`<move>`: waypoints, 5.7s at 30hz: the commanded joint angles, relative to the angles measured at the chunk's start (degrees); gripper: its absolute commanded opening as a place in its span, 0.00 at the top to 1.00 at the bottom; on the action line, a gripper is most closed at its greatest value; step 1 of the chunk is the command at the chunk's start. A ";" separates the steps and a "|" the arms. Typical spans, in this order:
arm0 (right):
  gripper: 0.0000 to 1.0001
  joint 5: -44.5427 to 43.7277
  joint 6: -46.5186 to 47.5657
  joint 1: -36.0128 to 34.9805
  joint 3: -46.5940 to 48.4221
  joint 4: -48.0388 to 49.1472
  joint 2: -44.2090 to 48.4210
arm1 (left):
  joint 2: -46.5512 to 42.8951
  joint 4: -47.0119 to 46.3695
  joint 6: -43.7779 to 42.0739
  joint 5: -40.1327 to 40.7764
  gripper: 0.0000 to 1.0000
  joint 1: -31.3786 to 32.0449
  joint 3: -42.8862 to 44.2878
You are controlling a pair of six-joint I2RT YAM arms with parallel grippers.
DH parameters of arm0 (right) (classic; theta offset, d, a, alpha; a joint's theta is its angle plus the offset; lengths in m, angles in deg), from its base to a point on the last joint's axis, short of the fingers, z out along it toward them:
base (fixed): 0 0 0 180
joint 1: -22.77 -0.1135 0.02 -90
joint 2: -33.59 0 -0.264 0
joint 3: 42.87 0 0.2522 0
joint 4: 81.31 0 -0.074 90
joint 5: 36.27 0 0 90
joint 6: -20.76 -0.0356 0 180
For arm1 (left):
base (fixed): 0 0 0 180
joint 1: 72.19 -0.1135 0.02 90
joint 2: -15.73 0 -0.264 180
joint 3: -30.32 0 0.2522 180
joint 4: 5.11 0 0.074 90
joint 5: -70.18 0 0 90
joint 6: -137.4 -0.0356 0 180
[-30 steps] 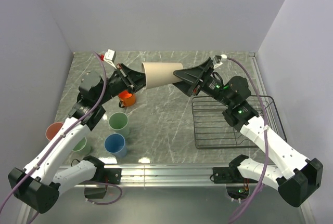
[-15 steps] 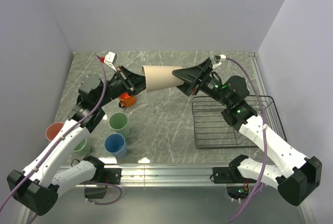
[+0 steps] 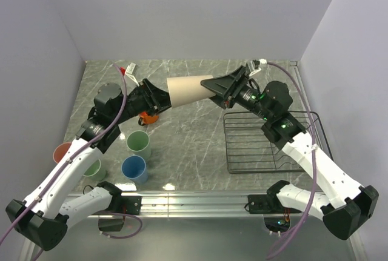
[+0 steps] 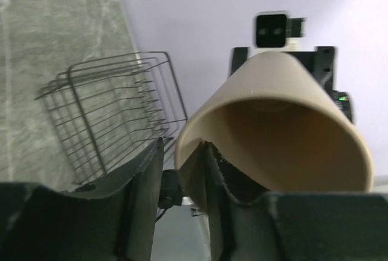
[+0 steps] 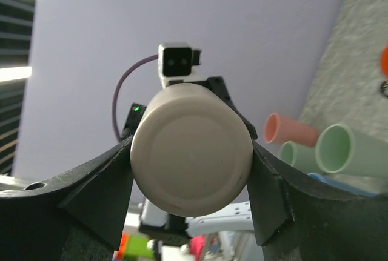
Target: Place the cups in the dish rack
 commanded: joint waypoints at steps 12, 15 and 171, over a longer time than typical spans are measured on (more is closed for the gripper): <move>1.00 -13.13 28.44 23.71 19.06 -46.36 5.74 | -4.54 26.29 -15.77 9.91 0.21 0.14 1.77; 1.00 -24.56 33.28 26.43 24.26 -58.25 2.76 | -5.95 26.91 -16.12 10.00 0.16 0.13 0.36; 0.00 14.16 15.45 8.70 -2.72 -15.22 7.15 | 20.33 -17.20 4.26 -25.24 1.00 -19.30 6.87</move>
